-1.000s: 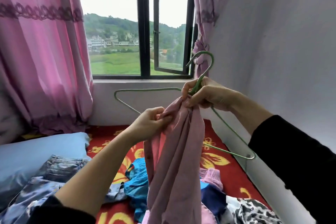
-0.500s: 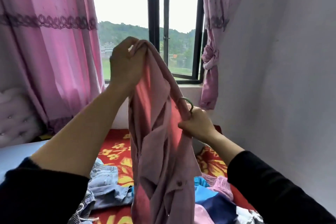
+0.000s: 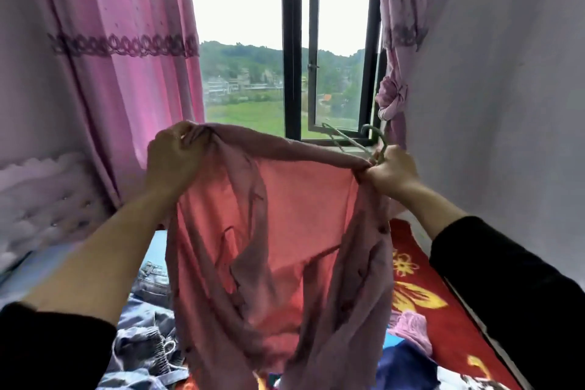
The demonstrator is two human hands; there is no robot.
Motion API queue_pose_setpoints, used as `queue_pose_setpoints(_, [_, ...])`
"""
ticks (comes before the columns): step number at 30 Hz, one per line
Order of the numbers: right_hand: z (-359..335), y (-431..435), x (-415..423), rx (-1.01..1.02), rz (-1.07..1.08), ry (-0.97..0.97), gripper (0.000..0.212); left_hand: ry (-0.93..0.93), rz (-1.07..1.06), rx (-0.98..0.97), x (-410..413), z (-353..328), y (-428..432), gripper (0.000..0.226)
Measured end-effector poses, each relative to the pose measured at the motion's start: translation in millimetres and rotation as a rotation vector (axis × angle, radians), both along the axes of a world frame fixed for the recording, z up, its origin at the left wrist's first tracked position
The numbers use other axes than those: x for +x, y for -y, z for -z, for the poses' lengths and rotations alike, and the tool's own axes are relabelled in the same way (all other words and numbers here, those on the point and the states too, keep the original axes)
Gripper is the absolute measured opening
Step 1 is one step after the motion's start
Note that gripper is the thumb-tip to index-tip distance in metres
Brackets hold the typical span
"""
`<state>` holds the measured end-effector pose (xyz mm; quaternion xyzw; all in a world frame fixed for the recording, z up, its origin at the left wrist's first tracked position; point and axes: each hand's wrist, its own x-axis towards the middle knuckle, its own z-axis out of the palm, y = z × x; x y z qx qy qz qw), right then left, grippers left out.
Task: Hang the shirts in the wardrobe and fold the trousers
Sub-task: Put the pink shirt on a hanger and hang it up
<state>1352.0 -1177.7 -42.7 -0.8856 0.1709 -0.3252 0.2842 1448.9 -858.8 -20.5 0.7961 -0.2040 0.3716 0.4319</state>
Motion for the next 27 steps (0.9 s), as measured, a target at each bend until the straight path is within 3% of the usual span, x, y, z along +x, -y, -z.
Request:
queue_pose_setpoints(5, [56.9,6.6,3.5,0.435,-0.005,-0.131,0.033,-0.174,0.07,0.091,5.8,34.2,12.4,0.018])
queue_pose_setpoints(8, [65.9,1.3,-9.4,0.618,-0.163,-0.135,0.026,-0.283,0.123,0.09,12.9,44.2,26.9,0.015])
queue_pose_setpoints(12, [78.3,0.5,-26.4,0.666,-0.343,-0.042,0.027,-0.32,0.086,0.202,15.2,60.2,42.1,0.018])
queue_pose_setpoints(18, [103.0,17.7,-51.1,1.13,-0.552,-0.102,0.024,-0.418,0.039,0.193,16.4,81.7,46.5,0.025])
queue_pose_setpoints(22, [112.2,14.8,-58.3,1.054,-0.576,-0.316,0.022,-0.437,0.072,0.173,14.7,88.0,42.6,0.026])
queue_pose_setpoints(27, [115.7,-12.0,-48.8,0.598,-0.45,-0.336,0.024,-0.387,0.141,0.158,6.9,91.2,41.5,0.025])
